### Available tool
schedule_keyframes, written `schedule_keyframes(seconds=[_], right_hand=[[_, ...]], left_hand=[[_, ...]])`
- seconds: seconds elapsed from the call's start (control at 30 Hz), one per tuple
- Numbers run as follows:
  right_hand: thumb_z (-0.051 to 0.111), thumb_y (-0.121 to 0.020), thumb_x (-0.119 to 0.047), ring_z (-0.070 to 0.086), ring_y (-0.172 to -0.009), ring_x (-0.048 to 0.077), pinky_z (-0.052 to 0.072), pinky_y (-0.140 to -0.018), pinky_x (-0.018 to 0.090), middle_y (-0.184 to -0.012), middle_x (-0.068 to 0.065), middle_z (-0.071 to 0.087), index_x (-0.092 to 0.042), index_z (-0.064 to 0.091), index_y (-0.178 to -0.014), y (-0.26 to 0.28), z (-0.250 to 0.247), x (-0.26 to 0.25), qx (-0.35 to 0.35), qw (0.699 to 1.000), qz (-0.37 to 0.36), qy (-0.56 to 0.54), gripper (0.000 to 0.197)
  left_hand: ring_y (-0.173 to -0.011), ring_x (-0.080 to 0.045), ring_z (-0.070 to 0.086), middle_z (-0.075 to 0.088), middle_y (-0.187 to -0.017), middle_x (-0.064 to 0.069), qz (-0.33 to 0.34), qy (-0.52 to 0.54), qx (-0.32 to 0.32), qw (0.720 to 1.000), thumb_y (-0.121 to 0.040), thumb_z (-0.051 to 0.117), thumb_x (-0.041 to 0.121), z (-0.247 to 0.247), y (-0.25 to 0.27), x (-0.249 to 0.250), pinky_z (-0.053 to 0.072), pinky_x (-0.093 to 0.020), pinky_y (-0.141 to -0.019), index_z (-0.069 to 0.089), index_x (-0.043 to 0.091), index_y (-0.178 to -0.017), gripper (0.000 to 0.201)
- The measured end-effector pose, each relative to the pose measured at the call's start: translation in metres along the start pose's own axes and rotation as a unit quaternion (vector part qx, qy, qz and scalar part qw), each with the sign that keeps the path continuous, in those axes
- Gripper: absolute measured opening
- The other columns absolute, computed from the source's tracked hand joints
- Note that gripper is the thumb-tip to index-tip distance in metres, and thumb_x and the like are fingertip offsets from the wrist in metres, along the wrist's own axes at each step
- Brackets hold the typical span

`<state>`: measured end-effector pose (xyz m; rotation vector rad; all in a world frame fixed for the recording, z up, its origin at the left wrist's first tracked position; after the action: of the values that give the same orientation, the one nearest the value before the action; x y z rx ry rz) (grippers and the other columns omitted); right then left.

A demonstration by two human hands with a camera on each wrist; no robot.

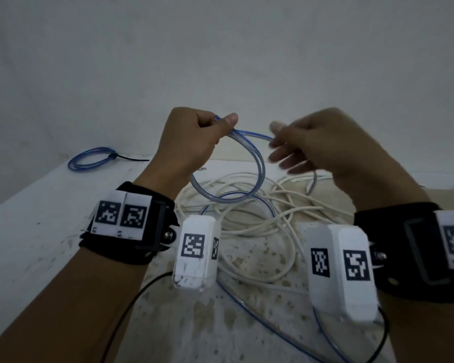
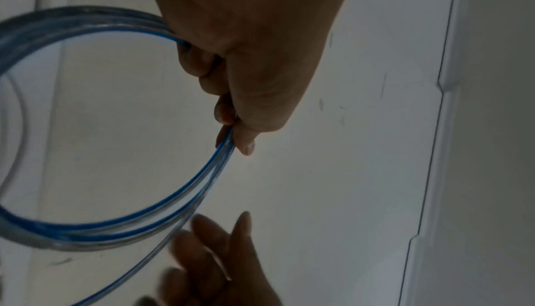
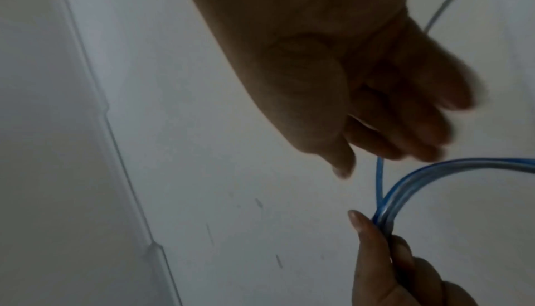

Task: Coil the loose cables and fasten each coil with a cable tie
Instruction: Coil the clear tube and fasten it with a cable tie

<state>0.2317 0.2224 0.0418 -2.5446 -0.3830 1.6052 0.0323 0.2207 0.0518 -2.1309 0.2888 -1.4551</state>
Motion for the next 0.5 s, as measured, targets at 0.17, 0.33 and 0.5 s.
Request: schedule_keyframes(seconds=[0.17,0.33,0.5], right_hand=[[0.055,-0.097,-0.022,0.067,-0.077,0.006,0.049,-0.078,0.023,-0.08,-0.005,0.075,-0.019,0.076,-0.083,-0.005,-0.009,-0.022,0.081,0.99,-0.111,0.033,0.025],[0.062,-0.094,-0.016,0.068,-0.074,0.014,0.058,-0.077,0.032,-0.077,0.002,0.076,-0.01,0.077,-0.085,-0.002,0.016,-0.012,-0.035,0.996,-0.086,0.003,0.018],[0.069,-0.09,-0.019,0.057,-0.063,0.005,0.053,-0.061,0.023,-0.071,-0.002,0.07,-0.015,0.076,-0.079,0.012,0.002,-0.046,-0.039,0.995,-0.093,0.01,0.014]], left_hand=[[-0.049,-0.009,0.033,0.041,-0.05,-0.003,0.07,-0.039,-0.019,0.997,-0.089,0.07,0.036,0.013,0.005,0.025,0.032,-0.022,-0.053,0.063,-0.006,-0.066,0.048],[-0.049,-0.009,0.036,0.044,-0.05,0.001,0.048,-0.01,-0.013,0.999,-0.09,0.068,0.035,0.004,0.006,0.032,0.034,-0.022,-0.054,0.072,-0.003,-0.075,0.041],[-0.044,-0.003,0.038,0.046,-0.041,0.013,0.049,-0.023,-0.01,0.998,-0.091,0.069,0.035,-0.017,0.01,0.056,0.033,-0.014,-0.05,0.071,0.002,-0.07,0.039]])
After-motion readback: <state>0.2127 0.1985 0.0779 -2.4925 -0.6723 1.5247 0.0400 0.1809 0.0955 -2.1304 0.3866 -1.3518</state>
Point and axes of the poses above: each hand's wrist, its own y-axis away from the middle knuckle, its own z-axis out of the palm, x = y × z, the point moved 10 cm from there along -y, towards the middle knuckle
